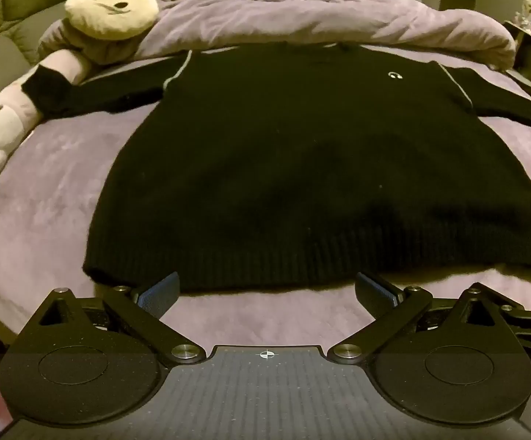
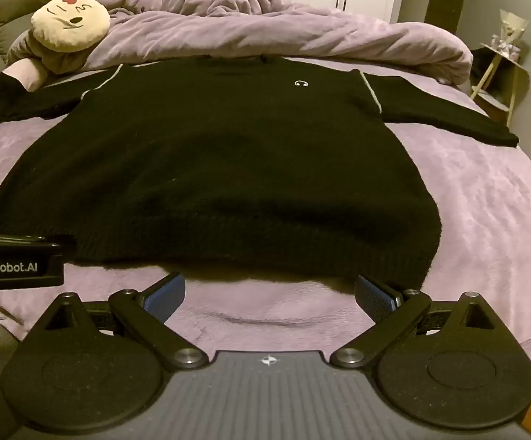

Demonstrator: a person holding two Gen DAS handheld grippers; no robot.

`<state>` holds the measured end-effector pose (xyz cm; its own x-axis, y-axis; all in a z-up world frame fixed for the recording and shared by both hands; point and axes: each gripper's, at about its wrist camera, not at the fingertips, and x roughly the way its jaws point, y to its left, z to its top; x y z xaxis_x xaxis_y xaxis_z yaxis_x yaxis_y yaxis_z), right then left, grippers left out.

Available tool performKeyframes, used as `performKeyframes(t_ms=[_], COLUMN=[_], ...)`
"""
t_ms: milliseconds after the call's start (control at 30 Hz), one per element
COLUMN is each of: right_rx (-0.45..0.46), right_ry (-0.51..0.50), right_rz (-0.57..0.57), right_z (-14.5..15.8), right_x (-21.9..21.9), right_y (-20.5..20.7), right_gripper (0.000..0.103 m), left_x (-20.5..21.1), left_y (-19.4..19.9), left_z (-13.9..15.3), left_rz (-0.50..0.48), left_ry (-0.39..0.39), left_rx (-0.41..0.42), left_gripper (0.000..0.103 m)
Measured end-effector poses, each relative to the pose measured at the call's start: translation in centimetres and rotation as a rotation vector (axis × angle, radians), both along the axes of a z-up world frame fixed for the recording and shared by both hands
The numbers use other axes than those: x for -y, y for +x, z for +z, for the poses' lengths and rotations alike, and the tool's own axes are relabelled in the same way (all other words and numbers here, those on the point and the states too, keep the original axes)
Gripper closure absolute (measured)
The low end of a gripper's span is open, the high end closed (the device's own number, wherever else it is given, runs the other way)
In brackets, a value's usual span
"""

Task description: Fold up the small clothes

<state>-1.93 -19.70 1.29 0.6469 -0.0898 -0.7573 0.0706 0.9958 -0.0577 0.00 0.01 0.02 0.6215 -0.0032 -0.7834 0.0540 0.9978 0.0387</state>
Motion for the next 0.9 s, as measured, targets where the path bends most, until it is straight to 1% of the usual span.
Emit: performKeyframes(t_ms=[167,200,300,467,500,900], right_rx=[0.003,0.003,0.006,0.0,-0.005,0.005], right_ry=[0.003,0.004,0.003,0.016,0.028,0.026], right_rz=[-0.001,-0.001,-0.002,0.0,0.003,0.005], right_z=[0.1,0.12,0.17,-0.34,-0.03,-0.08], right_x=[-0.02,-0.06,-0.28,-0.78,-0.01,-0.03], right_y=[-0.13,-0.18,-0.35,-0.41,-0.25,-0.49], right_gripper=[0.004,0.004,0.004,0.004,0.004,0.004], left_x=[-0.08,0.01,-0.12,0.18,0.18,0.28], left_y=[-0.08,-0.19,-0.18,-0.09,-0.11,-0.2], left_z=[0.03,-0.67,-0.85,-0.47,-0.49,-0.45], left_rz=[-0.004,-0.005,-0.008,-0.016,-0.016,-0.011], left_ry=[0.006,0.006,0.004,0.016,0.015,0.013], left_rx=[0.01,0.009,0.006,-0.004,-0.004,-0.007], left_gripper=[0.0,0.0,0.0,0.0,0.0,0.0])
